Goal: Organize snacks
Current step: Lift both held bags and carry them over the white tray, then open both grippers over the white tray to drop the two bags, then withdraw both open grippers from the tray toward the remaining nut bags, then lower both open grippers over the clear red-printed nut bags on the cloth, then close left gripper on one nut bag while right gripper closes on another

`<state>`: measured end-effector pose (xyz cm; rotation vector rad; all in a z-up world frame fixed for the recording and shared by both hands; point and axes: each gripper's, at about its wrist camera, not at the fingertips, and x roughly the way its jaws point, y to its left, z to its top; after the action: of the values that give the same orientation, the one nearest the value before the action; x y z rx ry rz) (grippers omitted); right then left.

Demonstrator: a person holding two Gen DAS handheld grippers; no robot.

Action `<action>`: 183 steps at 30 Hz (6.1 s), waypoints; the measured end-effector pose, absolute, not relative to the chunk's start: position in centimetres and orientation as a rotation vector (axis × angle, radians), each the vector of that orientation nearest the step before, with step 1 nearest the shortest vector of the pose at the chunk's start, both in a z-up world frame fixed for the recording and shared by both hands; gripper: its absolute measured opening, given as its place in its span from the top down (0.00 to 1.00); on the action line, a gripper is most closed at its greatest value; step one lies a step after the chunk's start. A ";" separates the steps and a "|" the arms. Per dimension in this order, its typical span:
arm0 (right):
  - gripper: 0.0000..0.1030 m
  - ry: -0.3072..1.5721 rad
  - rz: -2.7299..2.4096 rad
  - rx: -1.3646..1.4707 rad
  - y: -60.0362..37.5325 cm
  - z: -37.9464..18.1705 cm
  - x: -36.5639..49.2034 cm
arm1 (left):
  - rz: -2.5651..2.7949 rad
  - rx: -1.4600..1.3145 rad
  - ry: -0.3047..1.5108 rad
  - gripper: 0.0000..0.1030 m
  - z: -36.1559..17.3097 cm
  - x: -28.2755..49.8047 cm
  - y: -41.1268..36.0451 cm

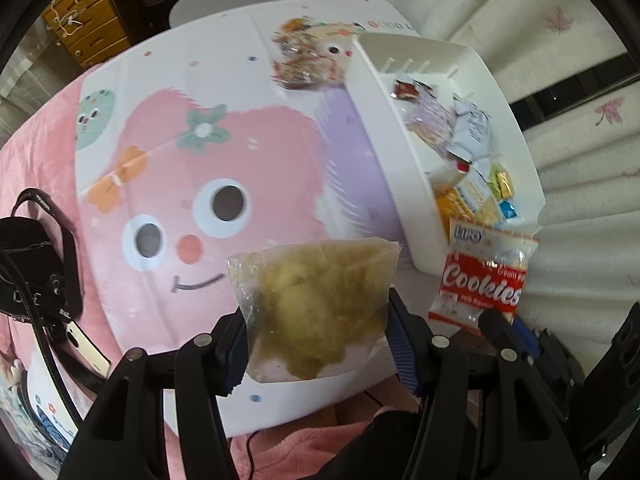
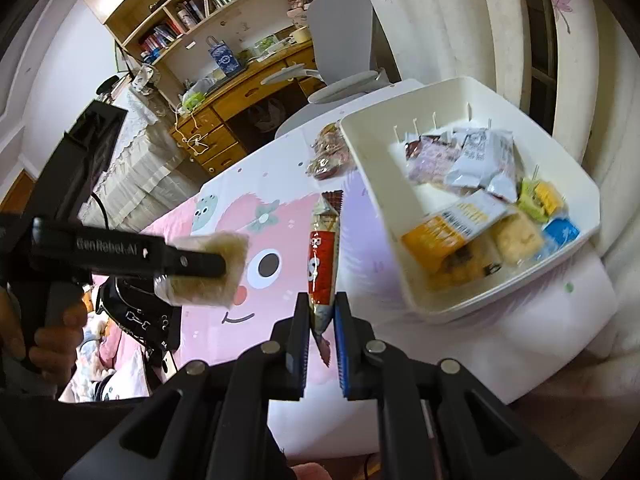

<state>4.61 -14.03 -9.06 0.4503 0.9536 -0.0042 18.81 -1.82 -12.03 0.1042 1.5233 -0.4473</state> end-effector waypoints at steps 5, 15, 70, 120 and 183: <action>0.89 0.964 0.031 0.418 -17.7 -8.2 5.1 | -0.447 0.071 1.530 0.44 -11.8 18.2 -5.7; 0.89 0.988 0.101 0.327 -25.3 -7.5 6.4 | -0.458 0.030 1.460 0.44 -10.7 18.5 -13.7; 0.59 1.138 0.237 0.298 -24.9 -9.5 8.9 | -0.283 -0.120 1.300 0.21 -10.3 15.6 -5.2; 0.42 1.116 -0.116 0.497 -6.6 -16.6 17.1 | -0.345 0.022 1.428 0.19 -16.7 29.7 9.3; 0.51 0.771 -0.208 0.502 -12.1 -24.8 32.3 | -0.503 0.007 1.550 0.56 -28.9 51.2 -10.8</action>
<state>32.32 -12.14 -24.77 0.5024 0.7713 -0.2075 51.21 -10.77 -28.85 0.0072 1.5499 -0.5026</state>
